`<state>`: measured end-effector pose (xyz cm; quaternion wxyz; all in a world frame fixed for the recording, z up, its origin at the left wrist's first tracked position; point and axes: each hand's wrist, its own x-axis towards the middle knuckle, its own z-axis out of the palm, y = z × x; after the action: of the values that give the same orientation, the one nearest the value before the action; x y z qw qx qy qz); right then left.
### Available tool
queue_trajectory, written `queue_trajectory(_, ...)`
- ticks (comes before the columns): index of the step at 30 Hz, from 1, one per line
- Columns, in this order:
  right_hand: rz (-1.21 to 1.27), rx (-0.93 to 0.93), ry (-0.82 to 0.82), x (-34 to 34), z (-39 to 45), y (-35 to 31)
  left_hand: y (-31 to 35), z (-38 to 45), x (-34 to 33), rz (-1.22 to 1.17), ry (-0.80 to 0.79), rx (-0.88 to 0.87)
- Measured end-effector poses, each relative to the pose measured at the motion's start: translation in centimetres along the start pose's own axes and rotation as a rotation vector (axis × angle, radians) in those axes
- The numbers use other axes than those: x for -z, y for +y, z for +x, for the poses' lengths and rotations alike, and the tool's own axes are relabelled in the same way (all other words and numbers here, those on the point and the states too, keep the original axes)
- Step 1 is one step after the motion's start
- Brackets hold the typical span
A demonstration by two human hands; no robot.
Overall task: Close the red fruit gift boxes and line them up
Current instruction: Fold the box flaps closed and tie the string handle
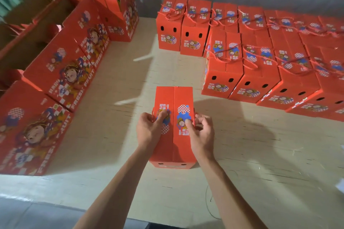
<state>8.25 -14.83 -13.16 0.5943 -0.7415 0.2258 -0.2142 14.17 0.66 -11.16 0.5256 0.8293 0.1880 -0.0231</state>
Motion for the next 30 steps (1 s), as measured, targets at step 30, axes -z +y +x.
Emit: queue_trajectory(30,-0.009,-0.342,-0.821,-3.0,2.4,-12.7,11.0,-0.1,3.1,0.122,-0.136,-0.564)
